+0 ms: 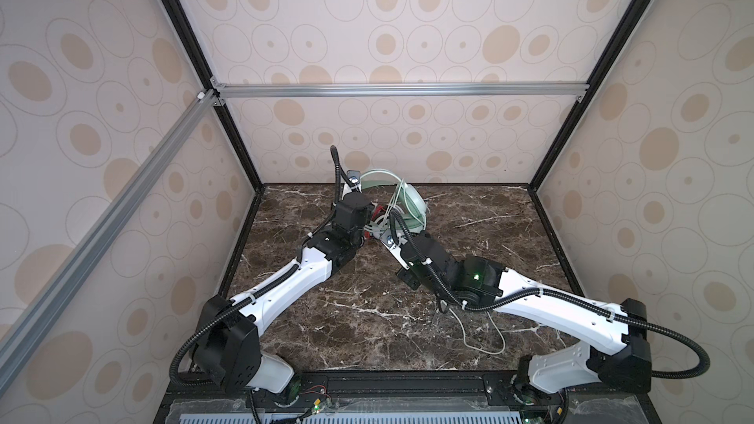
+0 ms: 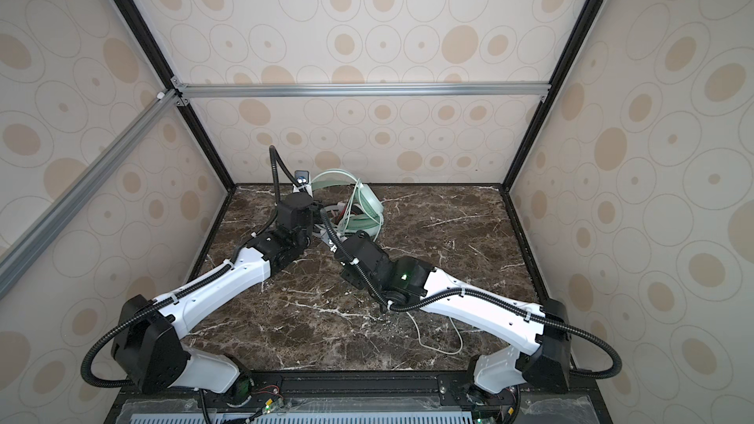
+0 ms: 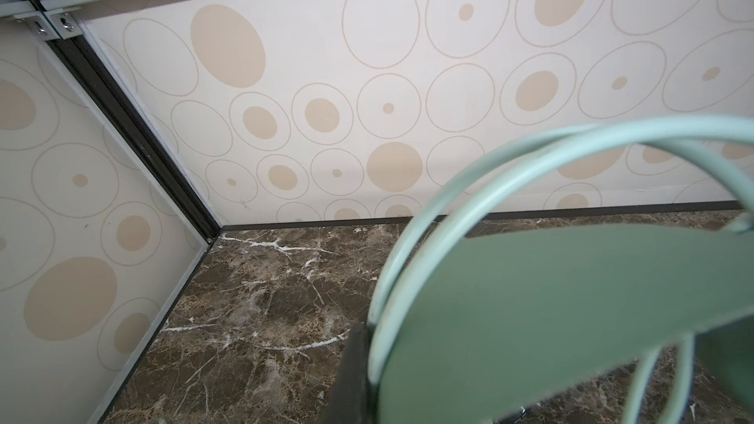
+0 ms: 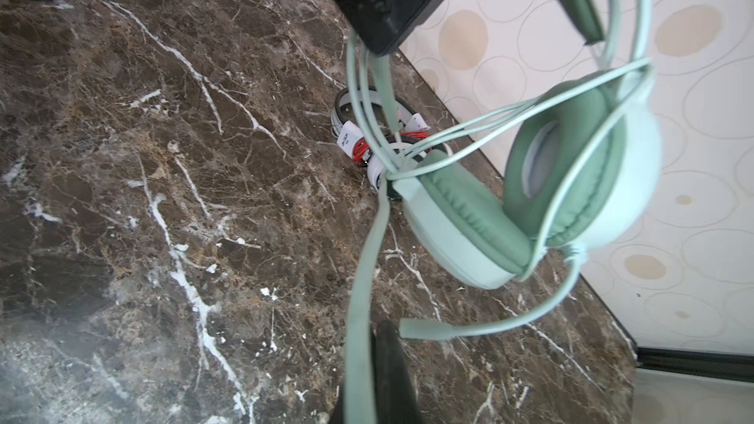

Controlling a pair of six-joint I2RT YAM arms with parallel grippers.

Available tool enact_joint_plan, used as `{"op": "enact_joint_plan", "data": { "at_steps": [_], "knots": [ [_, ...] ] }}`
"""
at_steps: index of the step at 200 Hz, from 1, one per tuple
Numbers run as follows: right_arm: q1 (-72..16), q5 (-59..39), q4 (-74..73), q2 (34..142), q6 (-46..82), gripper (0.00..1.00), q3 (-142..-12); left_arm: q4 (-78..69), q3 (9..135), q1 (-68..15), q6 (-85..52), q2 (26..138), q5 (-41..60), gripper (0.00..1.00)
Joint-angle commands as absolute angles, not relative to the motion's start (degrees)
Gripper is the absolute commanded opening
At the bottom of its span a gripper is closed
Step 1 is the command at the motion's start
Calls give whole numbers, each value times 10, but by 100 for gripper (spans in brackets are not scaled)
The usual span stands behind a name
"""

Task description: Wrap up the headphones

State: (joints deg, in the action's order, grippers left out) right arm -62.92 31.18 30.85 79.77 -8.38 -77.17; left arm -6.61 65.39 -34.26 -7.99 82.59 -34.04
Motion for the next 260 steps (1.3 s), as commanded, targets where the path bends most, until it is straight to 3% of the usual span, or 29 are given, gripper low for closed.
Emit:
{"op": "enact_joint_plan", "data": {
  "at_steps": [1,116,260],
  "knots": [
    [-613,337,344,773,-135,0,-798,-116,651,-345,-71,799,-320,0],
    [-529,329,373,766,-205,1,-851,-101,576,-357,15,727,-148,0],
    [-480,336,377,733,-206,8,-788,23,539,-357,56,623,5,0]
  ]
}}
